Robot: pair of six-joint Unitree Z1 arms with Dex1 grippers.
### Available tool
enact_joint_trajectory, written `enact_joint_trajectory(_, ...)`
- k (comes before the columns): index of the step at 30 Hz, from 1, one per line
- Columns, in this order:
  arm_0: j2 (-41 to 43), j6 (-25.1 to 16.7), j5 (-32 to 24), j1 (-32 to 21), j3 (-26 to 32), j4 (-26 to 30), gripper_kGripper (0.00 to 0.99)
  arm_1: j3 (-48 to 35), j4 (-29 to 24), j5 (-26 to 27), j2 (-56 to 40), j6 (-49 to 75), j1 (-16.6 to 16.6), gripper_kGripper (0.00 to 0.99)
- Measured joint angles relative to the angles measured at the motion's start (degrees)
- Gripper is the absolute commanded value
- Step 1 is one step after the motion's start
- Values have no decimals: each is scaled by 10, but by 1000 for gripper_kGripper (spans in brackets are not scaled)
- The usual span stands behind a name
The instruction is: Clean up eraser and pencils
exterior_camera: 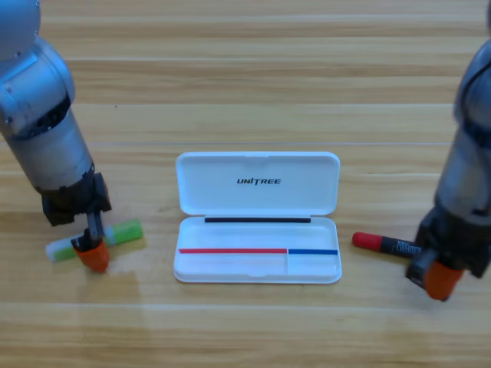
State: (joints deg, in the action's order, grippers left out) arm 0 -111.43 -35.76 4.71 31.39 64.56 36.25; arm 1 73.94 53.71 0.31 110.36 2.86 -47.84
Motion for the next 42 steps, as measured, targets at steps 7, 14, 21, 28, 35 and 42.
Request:
enact_joint_trajectory(7, -5, -5, -2, -3, -4, -5, 834, 60, 105, 75, -23, 278, 2, 0)
enact_joint_trajectory(14, -5, -15, -11, -4, -4, -5, 635, 140, 107, 45, 10, 375, 2, 0)
enact_joint_trajectory(21, -5, -29, -13, -5, -4, -5, 400, 216, 113, -4, 92, 401, 0, 0)
enact_joint_trajectory(28, -5, -43, -14, -6, -4, -5, 152, 271, 144, -24, 130, 406, -14, 0)
enact_joint_trajectory(35, -5, -55, -14, -6, -4, -5, 0, 321, 159, -26, 150, 406, -32, 0)
enact_joint_trajectory(42, -5, -64, -14, -6, 0, 12, 0, 349, 159, -26, 175, 406, -46, 0)
